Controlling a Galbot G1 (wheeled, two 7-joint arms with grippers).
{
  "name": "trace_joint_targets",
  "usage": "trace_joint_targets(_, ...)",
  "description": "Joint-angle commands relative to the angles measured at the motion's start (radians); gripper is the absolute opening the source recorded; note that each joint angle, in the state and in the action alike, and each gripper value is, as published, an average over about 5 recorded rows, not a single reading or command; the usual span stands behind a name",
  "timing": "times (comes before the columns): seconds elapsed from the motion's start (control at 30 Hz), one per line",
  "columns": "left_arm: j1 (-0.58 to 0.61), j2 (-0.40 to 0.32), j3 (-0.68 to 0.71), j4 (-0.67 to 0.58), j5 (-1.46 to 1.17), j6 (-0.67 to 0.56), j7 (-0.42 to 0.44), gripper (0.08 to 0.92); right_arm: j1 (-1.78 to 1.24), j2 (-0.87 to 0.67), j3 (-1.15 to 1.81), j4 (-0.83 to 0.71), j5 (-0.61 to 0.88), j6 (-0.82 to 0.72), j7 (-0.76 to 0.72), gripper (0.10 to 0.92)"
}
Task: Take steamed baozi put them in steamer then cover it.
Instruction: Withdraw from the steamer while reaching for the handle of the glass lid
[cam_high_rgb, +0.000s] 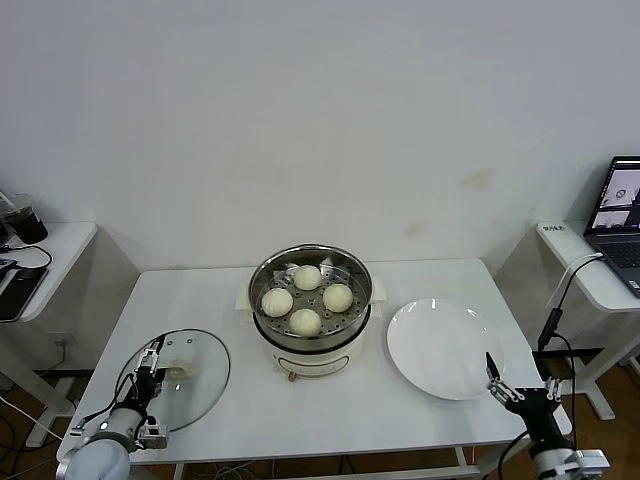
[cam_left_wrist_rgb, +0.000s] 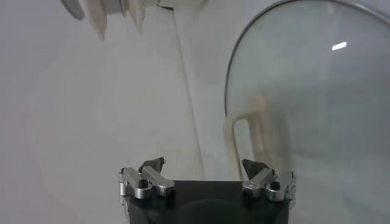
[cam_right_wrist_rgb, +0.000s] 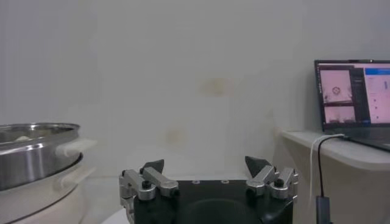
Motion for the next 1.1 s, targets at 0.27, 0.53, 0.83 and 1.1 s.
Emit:
trace_joint_targets(0.27, -0.055, -0.004, 0.011, 0.074, -0.039, -0.005, 0.003, 0.749, -0.004, 0.006, -0.016, -0.002, -0.007, 0.001, -0.005, 0.823)
trace_joint_targets(0.53, -0.076, -0.016, 0.005, 0.134, -0.053, -0.021, -0.035, 0.515, -0.005, 0.006, -0.022, 0.001, -0.009, 0.0, -0.01, 0.823)
trace_joint_targets(0.83, -0.03, -0.02, -0.007, 0.08, -0.133, -0.033, -0.09, 0.255, -0.005, 0.004, -0.029, 0.007, -0.011, -0.002, -0.012, 0.823)
trace_joint_targets(1.1, 0.053, -0.02, -0.039, -0.08, -0.191, 0.017, -0.121, 0.14, -0.011, 0.0, -0.038, 0.021, -0.021, -0.001, -0.018, 0.823)
